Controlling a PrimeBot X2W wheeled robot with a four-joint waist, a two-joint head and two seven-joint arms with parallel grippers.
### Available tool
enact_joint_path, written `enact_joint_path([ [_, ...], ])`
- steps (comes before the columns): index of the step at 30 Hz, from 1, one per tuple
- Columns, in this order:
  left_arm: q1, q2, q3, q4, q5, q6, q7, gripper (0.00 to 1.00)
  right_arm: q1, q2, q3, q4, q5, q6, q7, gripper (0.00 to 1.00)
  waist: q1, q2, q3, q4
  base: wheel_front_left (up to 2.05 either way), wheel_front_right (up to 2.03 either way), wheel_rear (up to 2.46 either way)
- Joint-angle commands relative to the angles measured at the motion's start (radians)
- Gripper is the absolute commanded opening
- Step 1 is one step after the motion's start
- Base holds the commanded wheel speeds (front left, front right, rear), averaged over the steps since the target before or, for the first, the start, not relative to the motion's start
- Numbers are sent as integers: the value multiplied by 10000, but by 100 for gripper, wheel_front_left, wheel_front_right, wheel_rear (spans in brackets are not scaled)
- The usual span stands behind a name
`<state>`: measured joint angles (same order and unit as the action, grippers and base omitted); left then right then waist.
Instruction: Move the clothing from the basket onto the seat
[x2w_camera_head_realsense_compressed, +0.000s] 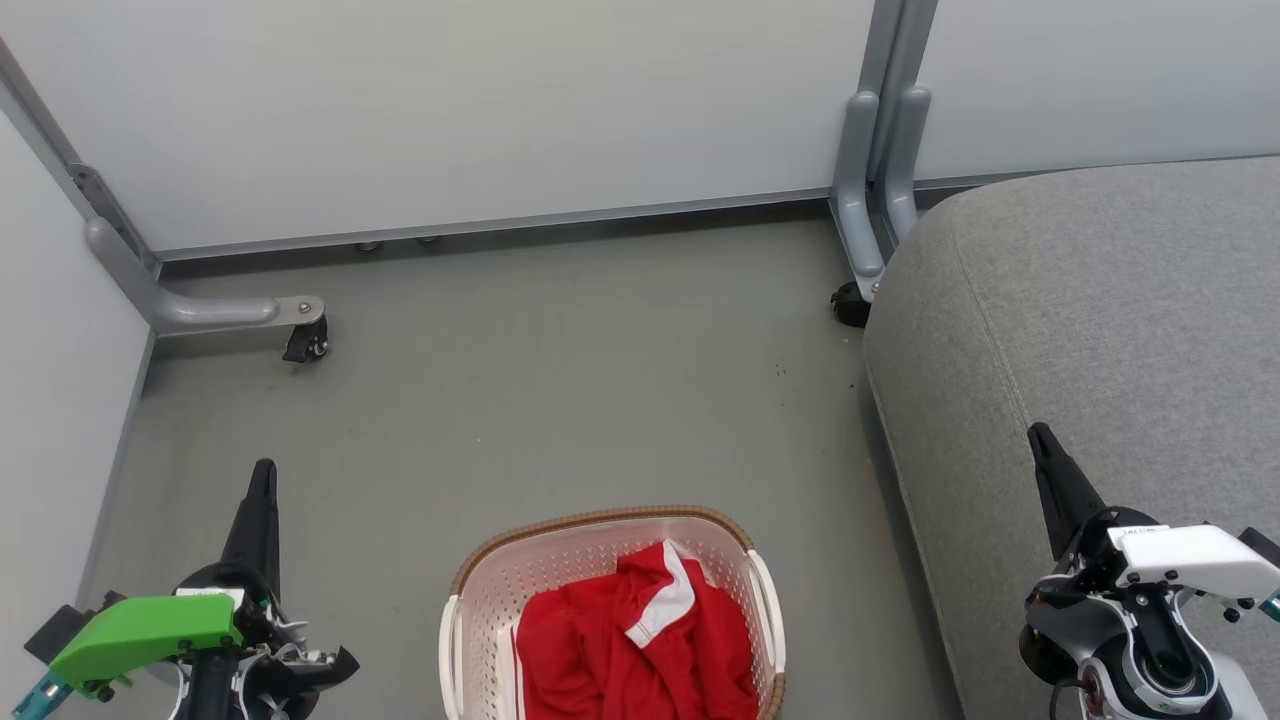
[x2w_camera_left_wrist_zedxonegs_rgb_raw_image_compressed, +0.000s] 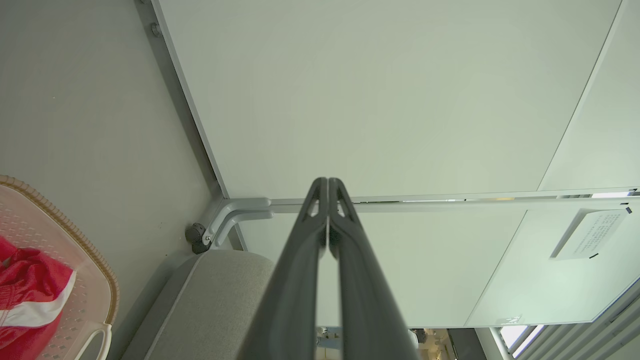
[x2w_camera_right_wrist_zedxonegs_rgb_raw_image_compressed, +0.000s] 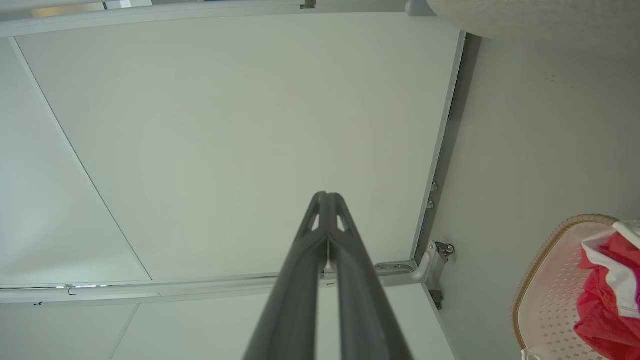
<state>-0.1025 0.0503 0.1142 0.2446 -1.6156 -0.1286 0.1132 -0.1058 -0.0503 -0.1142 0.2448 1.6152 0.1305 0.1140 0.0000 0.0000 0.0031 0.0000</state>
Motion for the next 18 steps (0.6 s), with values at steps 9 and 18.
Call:
enact_joint_path([
  [9, -153, 7, 1, 16, 58, -45, 32, 0, -78, -8, 5, 19, -50, 4, 15, 0, 0, 0, 0, 0, 0, 0, 0],
  [18, -153, 7, 1, 16, 58, -45, 32, 0, -78, -8, 5, 19, -50, 4, 15, 0, 0, 0, 0, 0, 0, 0, 0],
])
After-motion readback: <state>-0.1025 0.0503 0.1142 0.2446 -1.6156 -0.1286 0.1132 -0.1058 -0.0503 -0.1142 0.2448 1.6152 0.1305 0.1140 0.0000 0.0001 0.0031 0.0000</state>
